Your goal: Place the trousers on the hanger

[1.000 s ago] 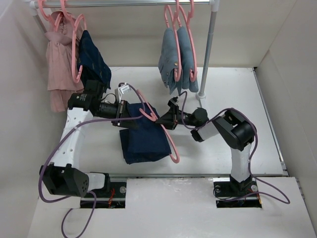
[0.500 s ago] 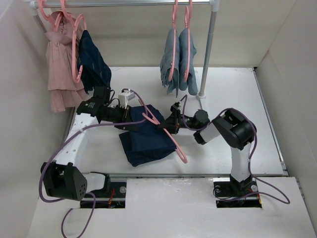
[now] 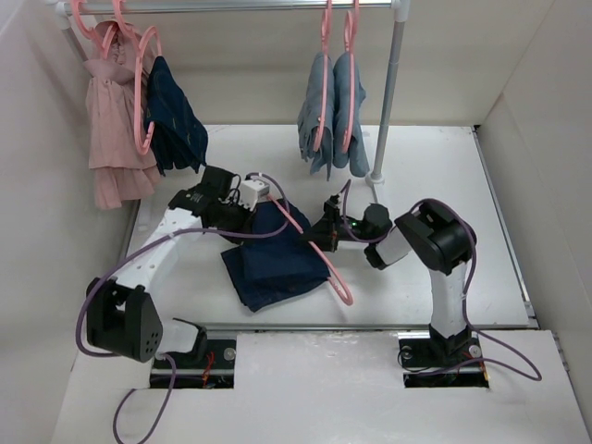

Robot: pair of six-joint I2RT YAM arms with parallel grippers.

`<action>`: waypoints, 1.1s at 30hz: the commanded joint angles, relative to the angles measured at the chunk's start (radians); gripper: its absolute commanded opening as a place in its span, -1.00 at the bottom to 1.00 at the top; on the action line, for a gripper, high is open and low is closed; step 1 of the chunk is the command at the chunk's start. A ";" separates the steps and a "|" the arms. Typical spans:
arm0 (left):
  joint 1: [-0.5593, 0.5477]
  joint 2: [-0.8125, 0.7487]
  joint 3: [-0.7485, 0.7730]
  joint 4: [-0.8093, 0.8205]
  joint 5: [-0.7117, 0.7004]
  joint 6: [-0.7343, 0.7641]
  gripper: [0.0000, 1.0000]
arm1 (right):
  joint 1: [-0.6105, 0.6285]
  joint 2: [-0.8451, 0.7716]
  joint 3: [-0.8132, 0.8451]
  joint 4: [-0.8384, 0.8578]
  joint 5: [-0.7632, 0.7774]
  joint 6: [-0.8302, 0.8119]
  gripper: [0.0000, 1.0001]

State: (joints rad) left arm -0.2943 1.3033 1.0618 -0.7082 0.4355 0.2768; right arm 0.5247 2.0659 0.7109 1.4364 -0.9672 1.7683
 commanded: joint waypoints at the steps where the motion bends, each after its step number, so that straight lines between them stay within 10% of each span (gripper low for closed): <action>1: -0.031 0.033 0.006 0.030 -0.157 0.039 -1.00 | -0.035 0.037 -0.022 0.266 0.012 -0.017 -1.00; 11: -0.077 0.123 0.015 0.030 -0.293 0.048 -1.00 | -0.026 0.068 -0.022 0.318 0.021 -0.006 -1.00; 26: 0.084 -0.133 -0.057 -0.114 -0.270 0.229 -1.00 | -0.123 0.053 -0.058 0.369 0.029 0.026 -1.00; 33: -0.077 0.010 -0.045 -0.036 -0.313 0.122 -1.00 | -0.019 0.063 0.084 0.357 0.008 0.080 -1.00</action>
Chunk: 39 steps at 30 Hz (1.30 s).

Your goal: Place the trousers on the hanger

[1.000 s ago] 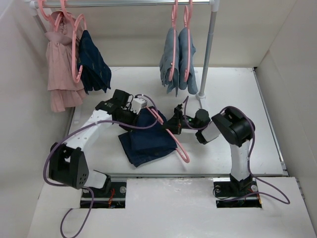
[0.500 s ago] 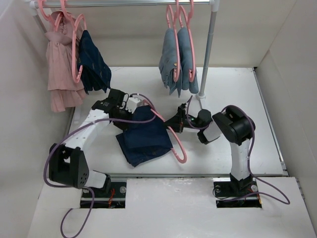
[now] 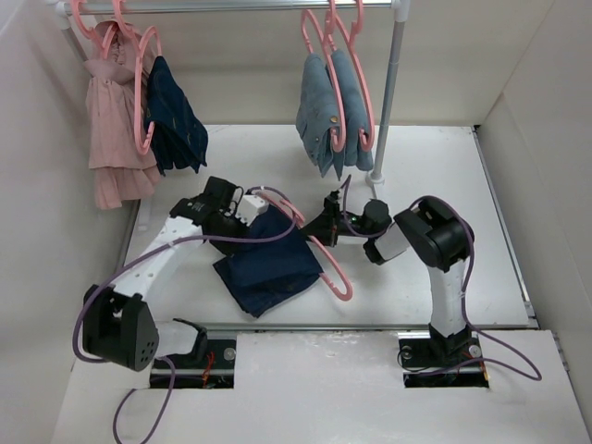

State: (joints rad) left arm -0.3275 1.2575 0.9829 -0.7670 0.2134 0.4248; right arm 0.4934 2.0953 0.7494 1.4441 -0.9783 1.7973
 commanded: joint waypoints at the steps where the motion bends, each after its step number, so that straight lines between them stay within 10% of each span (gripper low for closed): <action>1: -0.044 0.078 0.034 0.035 -0.101 -0.026 -1.00 | 0.025 0.043 0.045 0.367 0.020 0.062 -1.00; 13: 0.044 0.229 -0.030 0.155 -0.214 -0.004 -1.00 | -0.015 0.011 -0.038 0.368 0.033 0.027 -1.00; 23: 0.054 -0.110 -0.072 0.094 -0.005 0.094 -1.00 | -0.023 0.075 -0.050 0.368 0.062 0.027 -1.00; 33: 0.054 -0.170 0.230 -0.253 0.315 0.140 -1.00 | -0.082 0.051 -0.150 0.332 0.167 -0.004 -1.00; 39: 0.054 -0.118 0.505 -0.314 0.486 0.056 -1.00 | -0.003 -0.041 -0.139 -0.005 0.248 -0.226 -1.00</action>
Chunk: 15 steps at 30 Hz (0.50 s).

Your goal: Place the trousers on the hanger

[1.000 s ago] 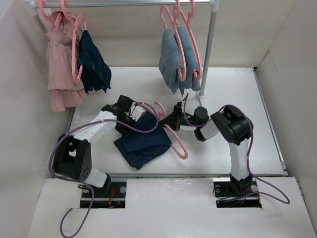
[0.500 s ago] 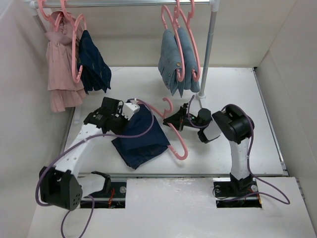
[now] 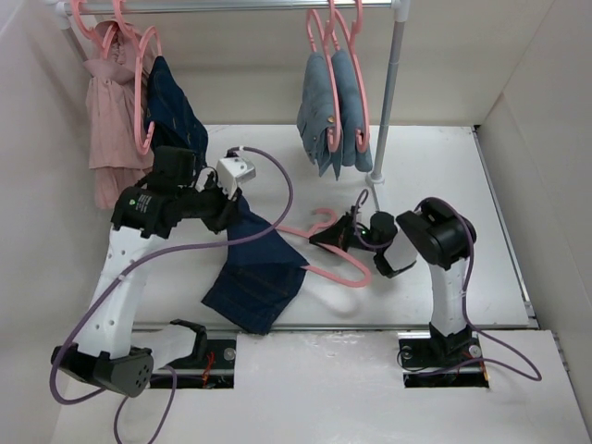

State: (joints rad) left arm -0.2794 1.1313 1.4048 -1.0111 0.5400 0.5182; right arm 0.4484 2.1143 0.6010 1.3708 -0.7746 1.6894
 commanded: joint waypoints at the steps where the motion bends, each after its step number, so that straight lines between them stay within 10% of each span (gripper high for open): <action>1: -0.004 0.008 0.094 -0.070 0.191 -0.049 -1.00 | 0.062 -0.074 0.019 0.030 0.070 -0.141 -1.00; 15: -0.056 -0.033 0.066 -0.116 0.249 0.040 -1.00 | 0.142 -0.352 0.146 -0.576 0.398 -0.583 -1.00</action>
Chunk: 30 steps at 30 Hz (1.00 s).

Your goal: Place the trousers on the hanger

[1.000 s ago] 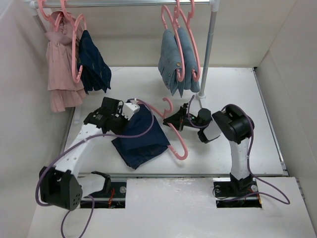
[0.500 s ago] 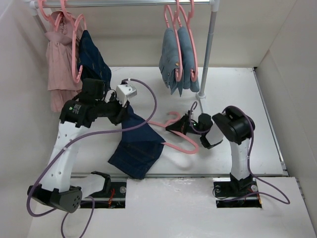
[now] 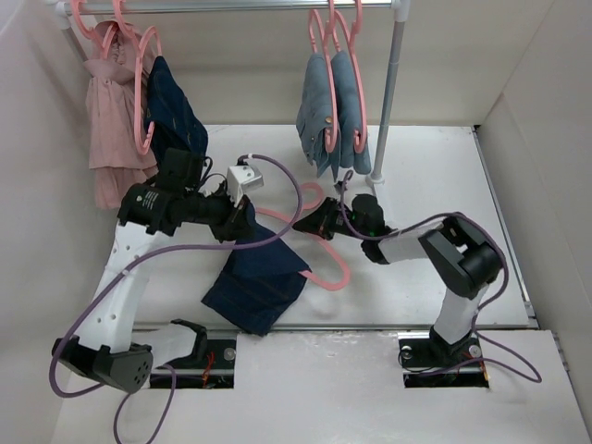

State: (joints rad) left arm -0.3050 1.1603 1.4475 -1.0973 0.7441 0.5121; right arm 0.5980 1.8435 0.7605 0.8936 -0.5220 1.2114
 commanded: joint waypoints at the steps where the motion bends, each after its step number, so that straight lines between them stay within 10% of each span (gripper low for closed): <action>1: -0.031 -0.076 0.014 -0.030 0.014 0.055 -1.00 | -0.016 -0.105 -0.050 -0.099 0.166 -0.105 -1.00; 19: -0.051 -0.122 -0.458 0.062 -0.295 0.226 -1.00 | 0.074 -0.866 -0.109 -0.729 0.727 -0.457 -1.00; 24: -0.080 -0.076 -0.512 0.165 -0.308 0.195 0.60 | 0.198 -0.960 -0.060 -0.850 0.864 -0.492 -1.00; 30: -0.080 -0.170 -0.423 0.220 -0.212 0.172 0.83 | 0.338 -1.003 0.028 -0.978 1.031 -0.492 -1.00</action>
State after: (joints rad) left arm -0.3798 1.0710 0.9493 -0.9268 0.4686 0.6979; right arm 0.8829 0.8803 0.6842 -0.0628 0.3798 0.7322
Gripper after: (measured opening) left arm 0.905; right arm 0.147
